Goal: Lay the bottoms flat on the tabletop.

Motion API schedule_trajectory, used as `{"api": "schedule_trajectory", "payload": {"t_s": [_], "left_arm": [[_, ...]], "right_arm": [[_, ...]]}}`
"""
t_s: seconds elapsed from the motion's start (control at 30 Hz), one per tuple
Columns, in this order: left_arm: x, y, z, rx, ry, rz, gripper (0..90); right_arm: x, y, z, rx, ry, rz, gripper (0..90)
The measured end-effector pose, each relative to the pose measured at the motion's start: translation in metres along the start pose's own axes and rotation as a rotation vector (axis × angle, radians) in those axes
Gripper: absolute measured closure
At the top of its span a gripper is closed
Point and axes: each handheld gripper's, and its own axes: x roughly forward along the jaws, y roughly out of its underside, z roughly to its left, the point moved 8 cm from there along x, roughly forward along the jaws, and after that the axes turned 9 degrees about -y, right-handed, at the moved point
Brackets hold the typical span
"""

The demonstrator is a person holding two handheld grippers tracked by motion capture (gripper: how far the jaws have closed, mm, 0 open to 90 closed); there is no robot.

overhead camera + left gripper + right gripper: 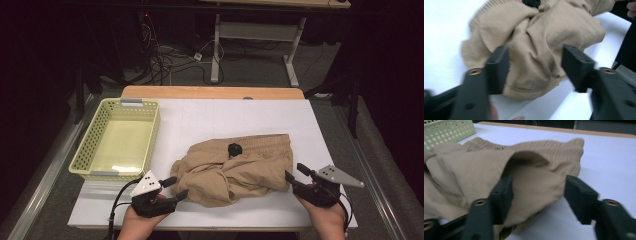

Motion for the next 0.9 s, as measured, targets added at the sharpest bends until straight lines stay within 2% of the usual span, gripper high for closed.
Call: {"api": "schedule_trajectory", "payload": {"t_s": [0.07,0.13,0.17,0.2,0.23,0.27,0.3,0.33,0.37,0.4,0.47,0.57,0.7,0.77,0.9], "left_arm": [[0.010,0.004,-0.005,0.017,-0.002,0.024,31.0],[0.021,0.008,-0.009,0.040,-0.012,0.057,31.1],[0.025,0.009,-0.011,0.048,-0.021,0.067,32.6],[0.029,0.010,-0.012,0.055,-0.031,0.081,38.4],[0.032,0.013,-0.011,0.060,-0.065,0.112,45.5],[0.036,0.016,-0.010,0.058,-0.094,0.149,56.6],[0.041,0.018,-0.012,0.069,-0.100,0.171,63.9],[0.042,0.017,-0.013,0.092,-0.112,0.175,70.2],[0.042,0.016,-0.015,0.103,-0.112,0.164,73.9],[0.042,0.016,-0.016,0.117,-0.112,0.158,77.9],[0.039,0.016,-0.017,0.128,-0.101,0.142,81.3],[0.031,0.016,-0.019,0.146,-0.071,0.121,82.0],[0.015,0.012,-0.028,0.177,-0.034,0.097,81.9],[0.010,0.009,-0.034,0.200,-0.025,0.080,81.9],[0.001,-0.001,-0.046,0.213,0.010,0.033,81.7]], "right_arm": [[0.003,0.011,0.004,0.021,-0.004,0.003,30.5],[0.007,0.021,0.006,0.039,-0.011,0.023,21.4],[0.010,0.026,0.007,0.042,-0.012,0.038,20.1],[0.012,0.030,0.009,0.038,-0.020,0.054,20.4],[0.014,0.033,0.011,0.034,-0.032,0.075,22.0],[0.017,0.037,0.014,0.030,-0.043,0.095,26.4],[0.020,0.040,0.017,0.014,-0.054,0.112,33.1],[0.024,0.043,0.019,-0.001,-0.063,0.130,49.2],[0.027,0.045,0.022,-0.010,-0.077,0.133,59.3],[0.028,0.046,0.023,-0.028,-0.070,0.140,72.8],[0.025,0.044,0.024,-0.042,-0.076,0.127,87.3],[0.013,0.039,0.022,-0.056,-0.078,0.103,89.4],[-0.012,0.029,0.016,-0.072,-0.048,0.046,89.6],[-0.029,0.022,0.011,-0.080,-0.018,0.008,89.7],[-0.063,0.008,-0.006,-0.094,0.044,-0.065,89.9]]}}
